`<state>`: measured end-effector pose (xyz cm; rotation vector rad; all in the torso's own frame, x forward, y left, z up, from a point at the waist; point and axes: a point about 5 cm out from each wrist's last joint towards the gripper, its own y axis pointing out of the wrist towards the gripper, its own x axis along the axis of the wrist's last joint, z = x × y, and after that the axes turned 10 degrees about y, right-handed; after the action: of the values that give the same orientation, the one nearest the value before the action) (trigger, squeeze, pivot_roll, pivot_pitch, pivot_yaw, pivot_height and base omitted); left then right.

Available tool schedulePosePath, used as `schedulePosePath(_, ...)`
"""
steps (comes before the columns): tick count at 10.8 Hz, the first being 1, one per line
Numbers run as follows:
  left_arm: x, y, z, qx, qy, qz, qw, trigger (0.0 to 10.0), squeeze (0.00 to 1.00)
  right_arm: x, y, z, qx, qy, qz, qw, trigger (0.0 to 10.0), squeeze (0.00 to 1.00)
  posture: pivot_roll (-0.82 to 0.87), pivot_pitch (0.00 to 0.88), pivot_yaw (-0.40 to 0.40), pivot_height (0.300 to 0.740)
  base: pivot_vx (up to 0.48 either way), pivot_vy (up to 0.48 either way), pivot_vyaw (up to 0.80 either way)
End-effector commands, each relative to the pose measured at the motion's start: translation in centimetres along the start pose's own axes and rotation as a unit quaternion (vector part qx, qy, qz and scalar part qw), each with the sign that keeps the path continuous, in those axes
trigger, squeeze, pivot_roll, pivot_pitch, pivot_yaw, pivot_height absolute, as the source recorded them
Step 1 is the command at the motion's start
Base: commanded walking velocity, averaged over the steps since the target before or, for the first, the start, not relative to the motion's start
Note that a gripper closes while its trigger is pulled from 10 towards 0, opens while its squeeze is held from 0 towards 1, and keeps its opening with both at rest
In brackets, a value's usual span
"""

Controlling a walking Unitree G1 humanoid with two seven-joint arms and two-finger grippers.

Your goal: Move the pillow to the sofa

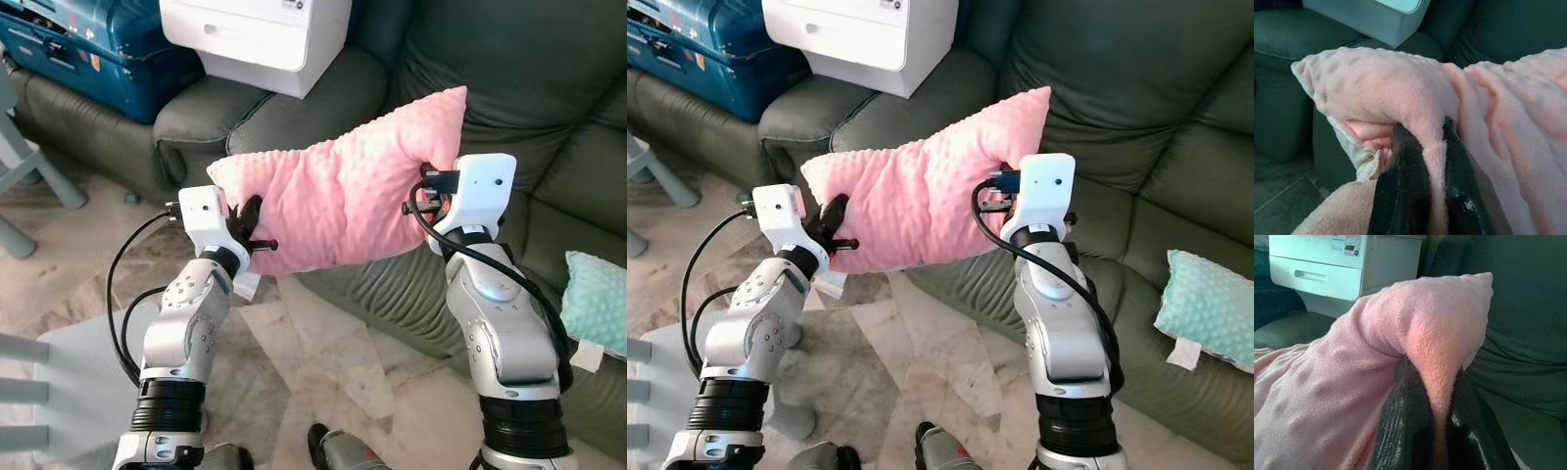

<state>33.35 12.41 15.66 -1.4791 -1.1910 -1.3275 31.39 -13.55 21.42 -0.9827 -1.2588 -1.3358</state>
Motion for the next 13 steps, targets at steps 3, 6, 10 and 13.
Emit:
schedulePosePath(3,-0.01,-0.02,-0.44,-0.008,-0.005,-0.005,1.0,10.0,0.0,0.73,-0.14,-0.28,-0.004,-0.001,-0.013,1.0,10.0,0.0,-0.15,0.21,-0.07,0.74,0.0,0.0,-0.79)
schedulePosePath(6,-0.04,-0.01,-0.47,-0.01,-0.006,-0.004,1.0,10.0,0.0,0.72,-0.13,-0.25,-0.004,-0.001,-0.011,1.0,10.0,0.0,-0.15,0.212,-0.071,0.74,0.0,0.0,-0.79)
schedulePosePath(10,-0.07,0.01,-0.5,-0.011,-0.006,-0.004,1.0,10.0,0.0,0.67,-0.11,-0.2,-0.003,-0.001,-0.009,1.0,10.0,0.0,-0.15,0.209,-0.07,0.74,0.0,0.0,-0.79)
schedulePosePath(13,-0.07,0.09,-0.62,-0.014,-0.005,-0.004,1.0,10.0,0.0,0.66,-0.12,-0.2,-0.003,-0.002,-0.009,1.0,10.0,0.0,-0.15,0.206,-0.07,0.74,0.0,0.0,-0.79)
